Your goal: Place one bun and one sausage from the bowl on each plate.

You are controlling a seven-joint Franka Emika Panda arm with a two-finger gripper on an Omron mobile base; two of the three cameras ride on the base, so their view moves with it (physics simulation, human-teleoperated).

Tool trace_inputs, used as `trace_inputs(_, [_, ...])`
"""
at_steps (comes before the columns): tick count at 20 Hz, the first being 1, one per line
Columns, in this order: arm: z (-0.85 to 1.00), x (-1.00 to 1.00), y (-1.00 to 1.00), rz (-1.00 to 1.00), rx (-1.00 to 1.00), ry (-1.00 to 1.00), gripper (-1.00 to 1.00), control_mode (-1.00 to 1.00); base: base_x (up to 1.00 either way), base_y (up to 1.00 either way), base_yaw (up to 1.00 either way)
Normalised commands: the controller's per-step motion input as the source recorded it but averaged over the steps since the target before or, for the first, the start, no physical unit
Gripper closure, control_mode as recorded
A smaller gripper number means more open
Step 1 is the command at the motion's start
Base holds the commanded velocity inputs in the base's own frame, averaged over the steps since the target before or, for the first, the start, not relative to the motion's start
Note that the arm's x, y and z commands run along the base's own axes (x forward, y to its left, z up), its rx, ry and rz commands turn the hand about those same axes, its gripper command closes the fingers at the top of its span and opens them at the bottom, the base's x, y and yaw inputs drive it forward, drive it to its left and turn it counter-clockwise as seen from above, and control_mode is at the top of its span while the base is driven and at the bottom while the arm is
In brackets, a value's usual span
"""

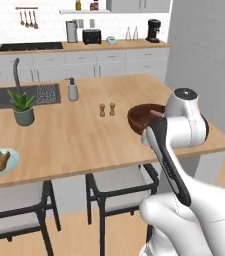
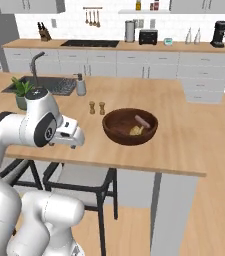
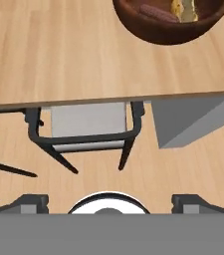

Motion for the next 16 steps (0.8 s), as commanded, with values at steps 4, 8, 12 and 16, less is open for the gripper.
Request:
trace_inputs(4, [0.00,0.00,0.00,0.00,0.00,0.00,-1.00,1.00,0.23,-0.79,0.00])
trace_inputs(8, [0.00,0.00,0.00,0.00,0.00,0.00,-1.00,1.00,0.24,-0.43,0.00])
trace_inputs(12, [0.00,0.00,0.00,0.00,0.00,0.00,-1.00,1.00,0.34,-0.36,0.00])
trace_inputs(16, [0.00,0.00,0.00,0.00,0.00,0.00,-1.00,1.00,0.45,-0.38,0.00])
